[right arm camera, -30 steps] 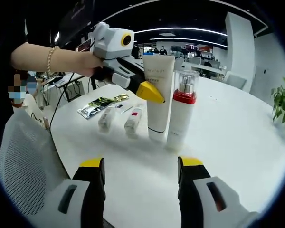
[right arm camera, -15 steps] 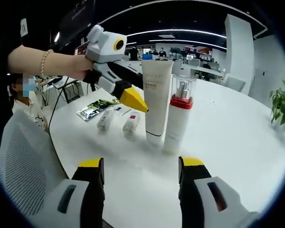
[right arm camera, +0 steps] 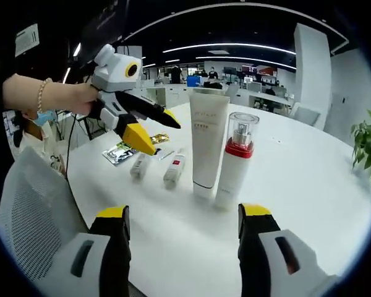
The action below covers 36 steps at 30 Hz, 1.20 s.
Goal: Arrange the skincare products in the storage area until every visible bottle or jar stands upright without overlapping.
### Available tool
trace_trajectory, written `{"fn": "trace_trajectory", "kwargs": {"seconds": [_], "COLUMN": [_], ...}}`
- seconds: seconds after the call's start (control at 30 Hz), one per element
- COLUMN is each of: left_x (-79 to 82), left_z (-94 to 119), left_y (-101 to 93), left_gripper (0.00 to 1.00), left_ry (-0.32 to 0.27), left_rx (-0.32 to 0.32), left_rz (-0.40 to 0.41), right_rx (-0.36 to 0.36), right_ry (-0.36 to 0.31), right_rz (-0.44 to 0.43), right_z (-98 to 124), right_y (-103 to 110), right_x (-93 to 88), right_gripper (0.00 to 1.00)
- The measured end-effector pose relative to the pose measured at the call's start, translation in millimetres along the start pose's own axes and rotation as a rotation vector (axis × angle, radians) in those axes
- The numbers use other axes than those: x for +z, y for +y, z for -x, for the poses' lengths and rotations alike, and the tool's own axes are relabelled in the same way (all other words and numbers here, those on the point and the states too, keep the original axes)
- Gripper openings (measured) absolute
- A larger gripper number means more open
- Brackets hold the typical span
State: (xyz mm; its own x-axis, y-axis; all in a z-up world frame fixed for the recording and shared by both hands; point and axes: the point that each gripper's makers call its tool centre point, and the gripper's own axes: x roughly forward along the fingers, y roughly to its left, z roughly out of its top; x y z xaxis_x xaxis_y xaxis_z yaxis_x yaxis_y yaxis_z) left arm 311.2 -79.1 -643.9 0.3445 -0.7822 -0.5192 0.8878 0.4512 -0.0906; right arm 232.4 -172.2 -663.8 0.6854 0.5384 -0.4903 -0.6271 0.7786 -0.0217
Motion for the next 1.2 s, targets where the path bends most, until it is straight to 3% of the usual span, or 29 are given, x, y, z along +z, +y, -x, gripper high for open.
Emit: {"fn": "trace_trajectory", "kwargs": {"seconds": [0.43, 0.63, 1.2], "left_x": [-17.8, -34.6, -70.2], "left_z": [43, 63, 117], "left_y": [-18.3, -26.3, -51.6], "left_gripper": [0.83, 0.90, 0.99], "left_ry": [-0.013, -0.016, -0.039], "left_rx": [0.089, 0.131, 0.235], "left_rz": [0.089, 0.139, 0.216], "right_rx": [0.040, 0.061, 0.078], "right_ry": [-0.014, -0.029, -0.031], "right_rz": [0.047, 0.047, 0.042], "right_z": [10, 11, 20], "right_y": [19, 26, 45], "right_x": [12.7, 16.9, 13.3], "right_gripper": [0.75, 0.78, 0.83]}}
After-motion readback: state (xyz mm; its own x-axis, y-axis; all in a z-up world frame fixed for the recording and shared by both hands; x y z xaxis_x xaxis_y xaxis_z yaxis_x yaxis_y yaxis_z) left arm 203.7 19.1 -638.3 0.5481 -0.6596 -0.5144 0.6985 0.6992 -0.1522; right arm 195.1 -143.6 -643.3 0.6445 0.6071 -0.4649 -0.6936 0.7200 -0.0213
